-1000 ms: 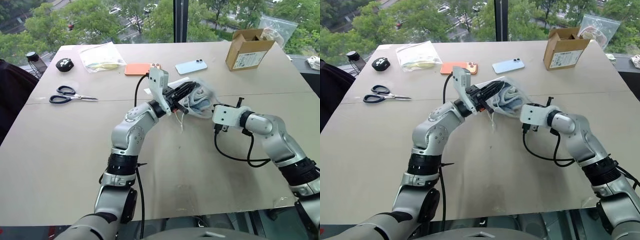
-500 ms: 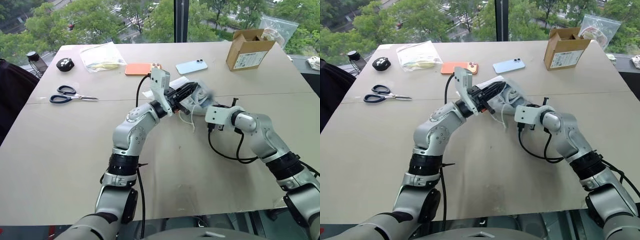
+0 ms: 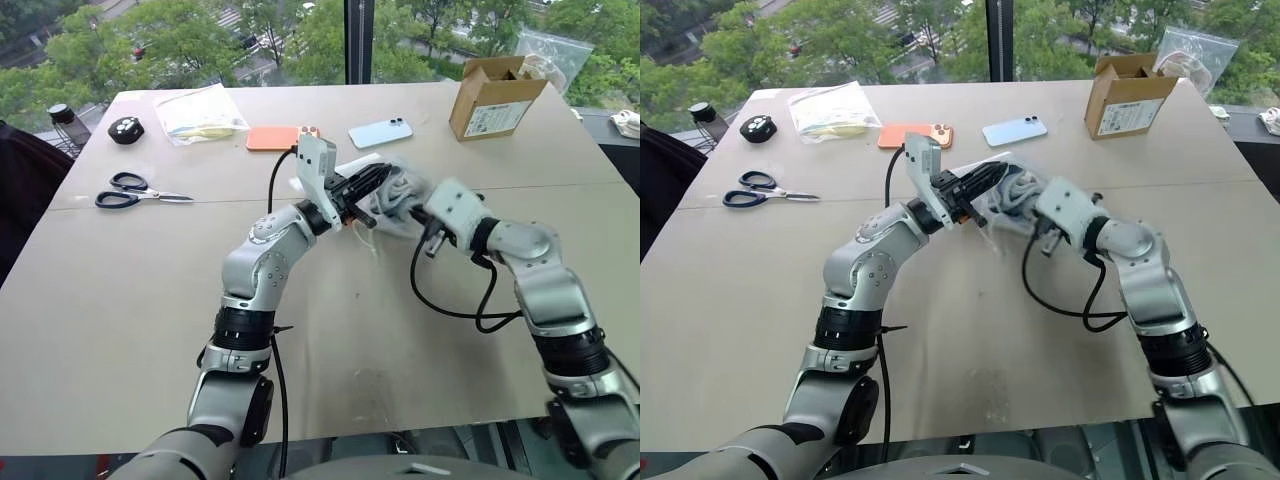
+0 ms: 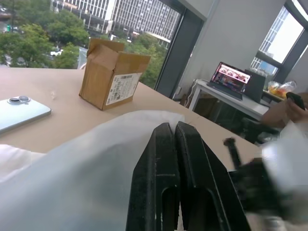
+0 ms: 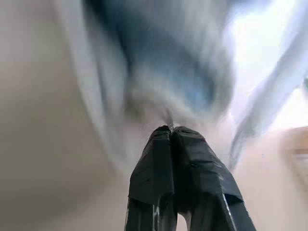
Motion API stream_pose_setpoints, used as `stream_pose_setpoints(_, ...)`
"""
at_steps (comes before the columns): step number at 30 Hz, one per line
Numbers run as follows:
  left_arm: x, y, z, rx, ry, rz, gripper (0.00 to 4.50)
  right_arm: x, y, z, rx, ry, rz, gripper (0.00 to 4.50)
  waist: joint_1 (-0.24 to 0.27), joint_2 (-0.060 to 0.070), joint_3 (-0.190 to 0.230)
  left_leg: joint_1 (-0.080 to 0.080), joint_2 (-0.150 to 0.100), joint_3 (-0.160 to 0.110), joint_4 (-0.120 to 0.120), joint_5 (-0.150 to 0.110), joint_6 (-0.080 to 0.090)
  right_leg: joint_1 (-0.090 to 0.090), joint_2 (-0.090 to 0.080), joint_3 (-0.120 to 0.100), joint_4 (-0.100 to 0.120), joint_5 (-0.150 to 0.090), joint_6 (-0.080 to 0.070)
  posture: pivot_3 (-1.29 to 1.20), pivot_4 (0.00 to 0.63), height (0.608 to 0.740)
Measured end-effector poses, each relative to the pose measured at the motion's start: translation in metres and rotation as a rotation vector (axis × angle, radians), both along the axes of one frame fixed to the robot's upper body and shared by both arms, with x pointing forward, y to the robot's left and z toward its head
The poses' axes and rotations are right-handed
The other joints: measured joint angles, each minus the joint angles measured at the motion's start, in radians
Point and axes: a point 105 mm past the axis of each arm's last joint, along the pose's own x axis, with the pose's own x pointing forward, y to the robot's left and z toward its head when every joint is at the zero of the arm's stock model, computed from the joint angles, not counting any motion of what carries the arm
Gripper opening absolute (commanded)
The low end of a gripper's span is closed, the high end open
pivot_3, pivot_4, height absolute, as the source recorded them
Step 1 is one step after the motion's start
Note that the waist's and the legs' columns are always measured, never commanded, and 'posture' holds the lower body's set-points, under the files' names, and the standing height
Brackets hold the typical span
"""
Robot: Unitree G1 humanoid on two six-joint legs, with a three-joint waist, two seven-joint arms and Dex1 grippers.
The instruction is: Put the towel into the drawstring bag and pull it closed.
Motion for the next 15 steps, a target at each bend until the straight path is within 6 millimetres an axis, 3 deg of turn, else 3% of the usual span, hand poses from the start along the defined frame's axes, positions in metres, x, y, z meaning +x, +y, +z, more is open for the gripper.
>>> stream_pose_setpoints(3, 0.000, 0.003, 0.001, 0.007, -0.007, 0.002, 0.00, -0.021, -0.005, 0.042, 0.347, 0.075, 0.102, 0.03, 0.008, 0.000, 0.000, 0.000, -0.001, -0.002, 0.001, 0.000, 0.000, 0.000, -0.001, -0.001, 0.000, 0.000, 0.000, 0.00, 0.150, 0.740)
stream_pose_setpoints(6, 0.001, 0.008, 0.004, 0.006, -0.026, 0.014, 0.00, -0.024, -0.020, 0.074, 0.653, 0.107, 0.119, 0.03, 0.008, 0.000, 0.000, 0.001, -0.002, -0.002, 0.000, 0.000, 0.000, 0.000, -0.001, -0.001, 0.002, 0.000, 0.000, 0.00, 0.150, 0.740)
stream_pose_setpoints(9, 0.001, 0.007, 0.005, 0.008, -0.034, 0.012, 0.00, -0.023, -0.027, 0.083, 0.789, 0.134, 0.103, 0.03, 0.006, 0.000, 0.000, 0.001, -0.002, -0.002, -0.001, 0.000, 0.000, 0.000, -0.001, -0.001, 0.002, 0.000, 0.000, 0.00, 0.150, 0.740)
stream_pose_setpoints(12, -0.005, 0.010, 0.011, -0.041, -0.048, -0.059, 0.74, -0.018, -0.030, 0.082, 0.861, 0.171, 0.057, 0.00, 0.002, 0.001, 0.000, 0.001, -0.002, -0.001, -0.001, 0.000, 0.000, -0.001, -0.001, 0.000, 0.001, 0.000, 0.000, 0.00, 0.150, 0.740)
stream_pose_setpoints(15, -0.009, 0.014, 0.018, -0.041, -0.084, -0.072, 2.06, -0.015, -0.031, 0.080, 0.875, 0.194, 0.031, 0.00, -0.001, 0.001, 0.000, 0.001, -0.001, -0.001, -0.001, 0.000, 0.000, -0.001, -0.001, 0.000, 0.001, 0.000, 0.000, 0.00, 0.150, 0.740)
